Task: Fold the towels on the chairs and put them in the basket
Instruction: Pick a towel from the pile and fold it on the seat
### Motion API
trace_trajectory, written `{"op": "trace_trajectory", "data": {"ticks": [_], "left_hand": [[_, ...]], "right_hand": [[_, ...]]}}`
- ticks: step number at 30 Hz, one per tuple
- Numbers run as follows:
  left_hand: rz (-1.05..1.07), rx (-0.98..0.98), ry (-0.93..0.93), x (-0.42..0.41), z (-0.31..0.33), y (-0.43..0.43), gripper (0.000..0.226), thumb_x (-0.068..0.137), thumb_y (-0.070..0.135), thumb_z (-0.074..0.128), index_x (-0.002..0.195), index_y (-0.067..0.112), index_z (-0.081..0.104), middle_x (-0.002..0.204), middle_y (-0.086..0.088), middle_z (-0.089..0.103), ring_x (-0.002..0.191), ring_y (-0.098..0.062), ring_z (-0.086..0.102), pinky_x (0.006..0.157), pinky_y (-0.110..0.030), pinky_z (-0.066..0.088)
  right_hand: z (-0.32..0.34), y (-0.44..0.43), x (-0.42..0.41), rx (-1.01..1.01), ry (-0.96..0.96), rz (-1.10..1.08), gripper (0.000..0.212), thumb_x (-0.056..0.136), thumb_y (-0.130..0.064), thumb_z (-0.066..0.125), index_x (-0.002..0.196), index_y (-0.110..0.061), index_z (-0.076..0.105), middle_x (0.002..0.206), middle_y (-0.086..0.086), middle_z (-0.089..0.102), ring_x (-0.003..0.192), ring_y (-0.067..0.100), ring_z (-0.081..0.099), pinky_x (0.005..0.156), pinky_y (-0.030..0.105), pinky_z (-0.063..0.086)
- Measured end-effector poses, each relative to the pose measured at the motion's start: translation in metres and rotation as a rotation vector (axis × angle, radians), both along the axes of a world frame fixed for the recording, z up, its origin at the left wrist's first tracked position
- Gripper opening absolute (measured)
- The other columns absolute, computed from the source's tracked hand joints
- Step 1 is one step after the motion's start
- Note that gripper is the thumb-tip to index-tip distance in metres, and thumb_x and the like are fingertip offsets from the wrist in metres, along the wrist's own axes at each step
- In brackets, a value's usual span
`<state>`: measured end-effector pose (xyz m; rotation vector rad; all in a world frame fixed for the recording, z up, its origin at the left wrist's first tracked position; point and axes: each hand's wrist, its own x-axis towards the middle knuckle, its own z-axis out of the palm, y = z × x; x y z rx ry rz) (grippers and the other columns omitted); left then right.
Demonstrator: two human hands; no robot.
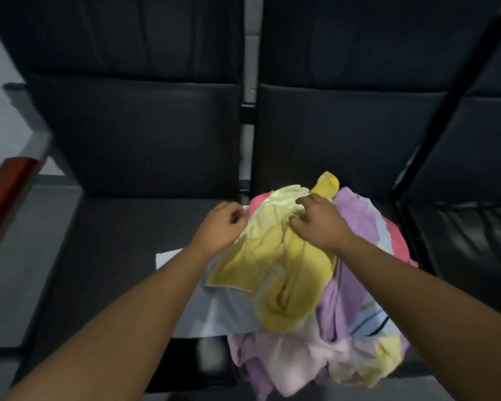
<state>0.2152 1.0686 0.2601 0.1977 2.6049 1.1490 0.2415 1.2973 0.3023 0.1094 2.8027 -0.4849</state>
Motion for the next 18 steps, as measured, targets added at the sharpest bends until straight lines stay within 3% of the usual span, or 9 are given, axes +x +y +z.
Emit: {"op": "trace_trajectory", "data": {"ticks": [4, 6, 8, 10, 14, 18], "left_hand": [[-0.155, 0.120, -0.035, -0.014, -0.035, 0.043, 0.018, 0.098, 0.037, 0.059, 0.105, 0.026, 0.072, 0.110, 0.014, 0.067, 0.093, 0.002, 0.064, 0.077, -0.020, 0.051], [-0.233, 0.182, -0.081, -0.019, -0.049, 0.056, 0.023, 0.096, 0.043, 0.061, 0.109, 0.027, 0.072, 0.123, 0.015, 0.065, 0.106, 0.011, 0.059, 0.086, -0.016, 0.049], [-0.289, 0.241, -0.143, -0.023, -0.061, 0.062, 0.028, 0.093, 0.047, 0.064, 0.113, 0.031, 0.073, 0.125, 0.016, 0.067, 0.124, 0.001, 0.054, 0.106, -0.029, 0.045], [-0.334, 0.269, -0.166, -0.026, -0.073, 0.063, 0.028, 0.090, 0.047, 0.067, 0.114, 0.033, 0.073, 0.116, 0.017, 0.071, 0.123, -0.005, 0.058, 0.109, -0.037, 0.044], [-0.378, 0.318, -0.041, -0.027, -0.084, 0.062, 0.017, 0.094, 0.032, 0.066, 0.106, 0.024, 0.075, 0.099, 0.010, 0.074, 0.095, -0.002, 0.067, 0.087, -0.025, 0.048], [-0.309, 0.411, 0.129, -0.021, -0.072, 0.048, 0.019, 0.099, 0.030, 0.061, 0.101, 0.015, 0.072, 0.091, 0.001, 0.071, 0.085, -0.011, 0.064, 0.081, -0.027, 0.052]], "right_hand": [[-0.030, 0.015, -0.012, -0.097, 0.014, -0.043, 0.033, 0.092, -0.037, 0.057, 0.111, -0.014, 0.069, 0.108, 0.003, 0.068, 0.097, 0.020, 0.062, 0.089, 0.041, 0.054], [-0.042, 0.016, -0.018, -0.119, -0.002, -0.021, 0.020, 0.090, -0.029, 0.059, 0.094, -0.013, 0.071, 0.089, 0.003, 0.069, 0.085, 0.019, 0.063, 0.079, 0.038, 0.056], [-0.051, 0.016, -0.023, -0.107, 0.023, 0.010, 0.014, 0.088, -0.020, 0.059, 0.082, -0.013, 0.069, 0.081, 0.004, 0.066, 0.081, 0.021, 0.063, 0.072, 0.036, 0.053], [-0.056, 0.016, -0.026, -0.087, 0.066, 0.038, 0.016, 0.088, -0.017, 0.058, 0.072, -0.018, 0.063, 0.080, 0.003, 0.064, 0.081, 0.021, 0.062, 0.068, 0.035, 0.051], [-0.055, 0.010, -0.023, -0.081, 0.152, 0.075, 0.009, 0.092, -0.022, 0.064, 0.086, -0.017, 0.068, 0.091, 0.001, 0.066, 0.086, 0.017, 0.062, 0.069, 0.030, 0.050], [-0.039, -0.002, -0.008, -0.086, 0.333, 0.099, 0.013, 0.096, -0.028, 0.062, 0.091, -0.019, 0.070, 0.088, -0.003, 0.064, 0.086, 0.013, 0.060, 0.064, 0.024, 0.045]]}}
